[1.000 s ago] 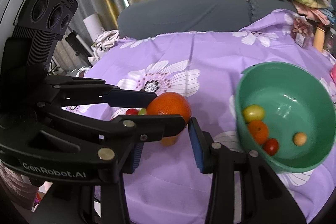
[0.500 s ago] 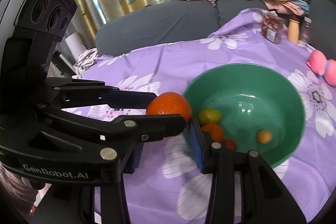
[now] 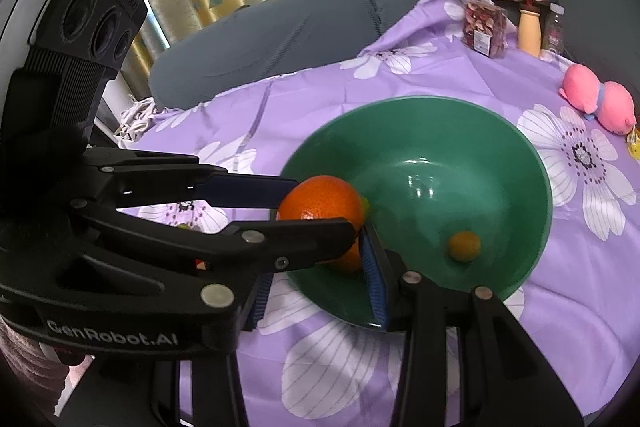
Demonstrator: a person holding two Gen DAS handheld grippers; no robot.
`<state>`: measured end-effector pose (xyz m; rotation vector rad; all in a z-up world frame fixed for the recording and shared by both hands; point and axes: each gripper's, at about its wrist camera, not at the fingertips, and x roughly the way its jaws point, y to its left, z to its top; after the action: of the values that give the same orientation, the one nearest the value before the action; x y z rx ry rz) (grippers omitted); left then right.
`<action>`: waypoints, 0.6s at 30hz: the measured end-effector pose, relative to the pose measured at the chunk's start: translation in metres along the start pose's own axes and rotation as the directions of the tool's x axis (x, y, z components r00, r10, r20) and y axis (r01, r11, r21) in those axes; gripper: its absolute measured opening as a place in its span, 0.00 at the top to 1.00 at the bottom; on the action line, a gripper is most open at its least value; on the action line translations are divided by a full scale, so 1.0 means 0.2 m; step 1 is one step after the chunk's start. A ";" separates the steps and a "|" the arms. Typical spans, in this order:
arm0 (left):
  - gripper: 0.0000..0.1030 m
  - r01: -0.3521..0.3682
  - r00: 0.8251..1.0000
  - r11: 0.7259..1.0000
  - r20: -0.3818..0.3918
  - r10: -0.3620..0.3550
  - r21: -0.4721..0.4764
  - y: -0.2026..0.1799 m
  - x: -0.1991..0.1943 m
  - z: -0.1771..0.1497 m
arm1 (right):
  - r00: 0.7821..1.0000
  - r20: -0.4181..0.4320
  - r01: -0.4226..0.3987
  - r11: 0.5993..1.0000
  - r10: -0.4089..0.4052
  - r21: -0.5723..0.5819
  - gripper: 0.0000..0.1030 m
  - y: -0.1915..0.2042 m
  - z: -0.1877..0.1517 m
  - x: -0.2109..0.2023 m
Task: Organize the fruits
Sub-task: 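Carry the orange with both grippers over the green bowl, then open both grippers to drop the orange into the bowl and withdraw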
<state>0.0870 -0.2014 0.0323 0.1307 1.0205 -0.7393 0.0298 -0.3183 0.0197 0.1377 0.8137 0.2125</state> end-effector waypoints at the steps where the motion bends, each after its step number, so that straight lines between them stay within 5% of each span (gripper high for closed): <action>1: 0.56 0.003 1.000 1.000 -0.004 -0.003 -0.003 0.00 0.01 0.00 | 1.000 -0.003 0.001 1.000 -0.001 0.002 0.59 -0.01 0.00 0.00; 18: 0.56 -0.008 1.000 0.998 0.021 0.009 -0.056 0.03 -0.05 -0.01 | 1.000 0.007 0.020 1.000 -0.020 -0.023 0.58 0.03 0.00 -0.03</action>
<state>0.0859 -0.1915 0.0373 0.0787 1.0186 -0.7024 0.0247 -0.3136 0.0253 0.1088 0.8052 0.2019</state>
